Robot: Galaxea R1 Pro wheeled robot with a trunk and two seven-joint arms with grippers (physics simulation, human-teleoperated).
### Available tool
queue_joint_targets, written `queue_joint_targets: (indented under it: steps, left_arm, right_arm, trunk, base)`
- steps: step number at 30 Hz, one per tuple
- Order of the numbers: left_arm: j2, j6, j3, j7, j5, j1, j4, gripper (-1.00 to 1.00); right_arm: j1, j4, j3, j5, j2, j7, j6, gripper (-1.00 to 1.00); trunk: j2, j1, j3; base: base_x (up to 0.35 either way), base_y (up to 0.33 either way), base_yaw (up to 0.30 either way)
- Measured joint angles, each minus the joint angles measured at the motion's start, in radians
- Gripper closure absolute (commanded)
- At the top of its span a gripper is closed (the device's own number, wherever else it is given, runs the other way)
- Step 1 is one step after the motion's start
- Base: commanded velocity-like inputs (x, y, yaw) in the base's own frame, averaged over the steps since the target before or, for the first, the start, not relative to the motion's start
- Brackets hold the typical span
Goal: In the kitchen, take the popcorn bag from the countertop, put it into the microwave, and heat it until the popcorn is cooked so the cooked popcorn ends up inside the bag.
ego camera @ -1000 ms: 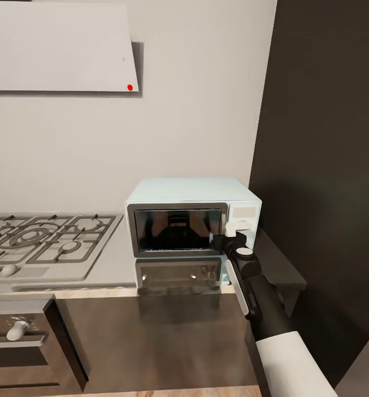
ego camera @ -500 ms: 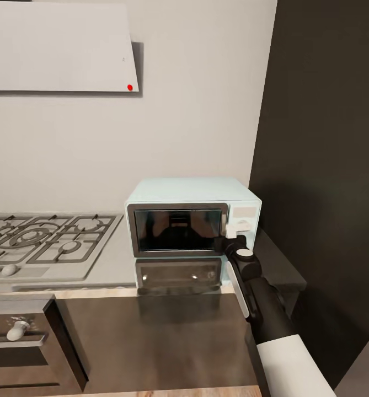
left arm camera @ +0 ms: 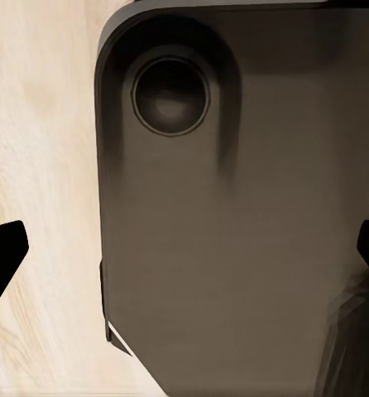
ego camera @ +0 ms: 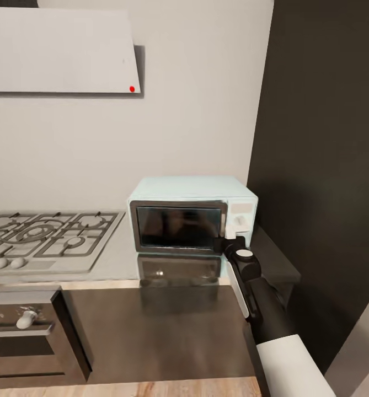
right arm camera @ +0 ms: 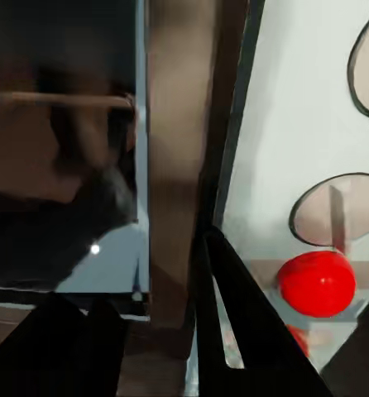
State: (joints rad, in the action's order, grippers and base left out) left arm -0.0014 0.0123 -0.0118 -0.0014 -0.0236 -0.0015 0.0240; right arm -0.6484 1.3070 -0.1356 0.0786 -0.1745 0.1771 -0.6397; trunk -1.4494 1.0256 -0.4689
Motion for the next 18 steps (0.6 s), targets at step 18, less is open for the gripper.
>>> queue_joint_targets:
  steps: [18]
  left_arm:
    - [0.001,0.0,0.001,0.0,0.0,0.0,0.0,-1.0]
  right_arm:
    - [0.001,-0.005,-0.077,-0.039,0.0,-0.001,0.006,1.0]
  trunk:
    - [0.0,0.0,0.0]
  base:
    - [-0.257,0.0,0.0]
